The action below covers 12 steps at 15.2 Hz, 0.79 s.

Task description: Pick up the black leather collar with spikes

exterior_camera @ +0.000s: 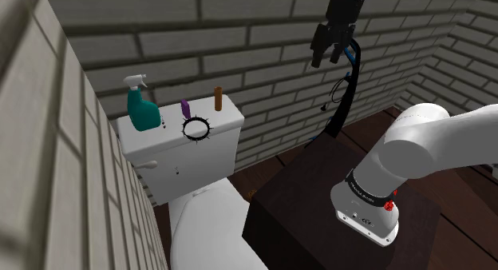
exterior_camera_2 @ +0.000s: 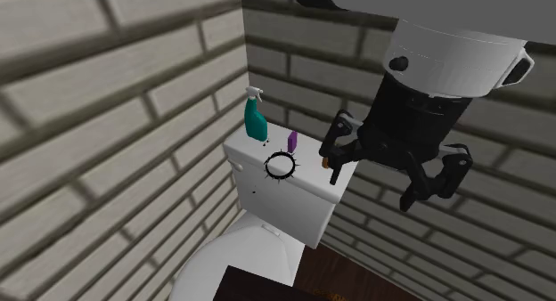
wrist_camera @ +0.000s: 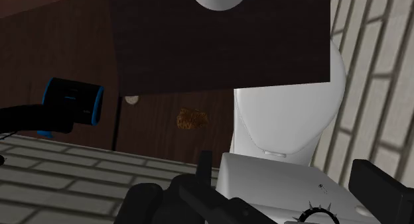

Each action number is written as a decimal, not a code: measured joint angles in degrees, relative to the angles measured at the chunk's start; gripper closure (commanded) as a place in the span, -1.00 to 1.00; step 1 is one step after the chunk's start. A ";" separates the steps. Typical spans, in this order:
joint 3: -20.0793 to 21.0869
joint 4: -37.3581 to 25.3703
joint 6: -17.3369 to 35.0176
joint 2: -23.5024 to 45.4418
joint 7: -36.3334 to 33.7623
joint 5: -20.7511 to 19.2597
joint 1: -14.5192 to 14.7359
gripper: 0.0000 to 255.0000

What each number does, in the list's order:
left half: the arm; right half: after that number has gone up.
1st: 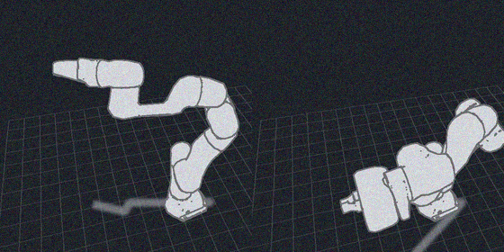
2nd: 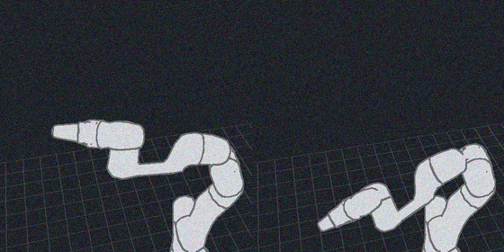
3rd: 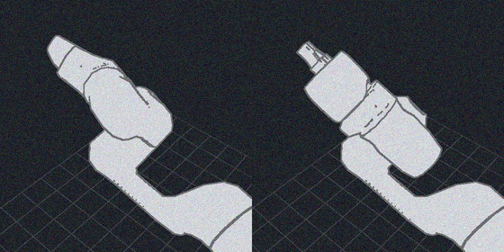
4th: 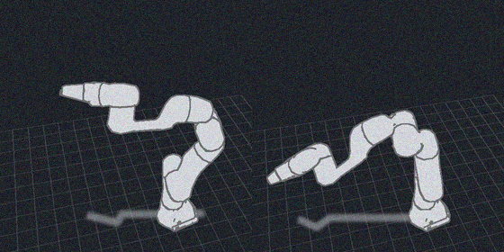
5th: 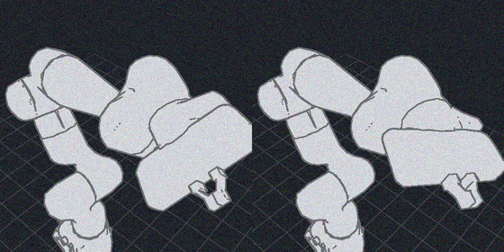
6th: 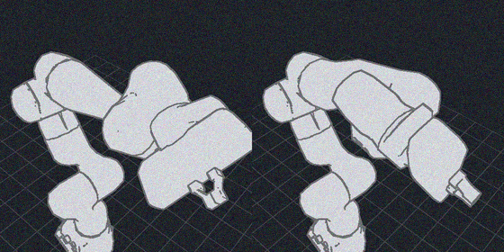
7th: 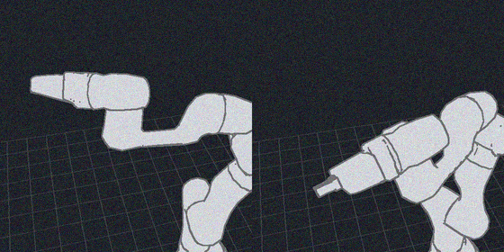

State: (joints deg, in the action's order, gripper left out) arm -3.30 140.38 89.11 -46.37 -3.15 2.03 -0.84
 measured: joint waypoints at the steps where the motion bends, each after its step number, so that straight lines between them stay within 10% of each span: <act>1: 0.00 0.00 0.00 0.00 0.00 0.00 0.00 -1.00; 12: 5.18 5.69 22.71 13.01 -2.47 1.26 2.72 -1.00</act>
State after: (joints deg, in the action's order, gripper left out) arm 1.87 146.07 111.81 -33.36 -5.61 3.29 1.88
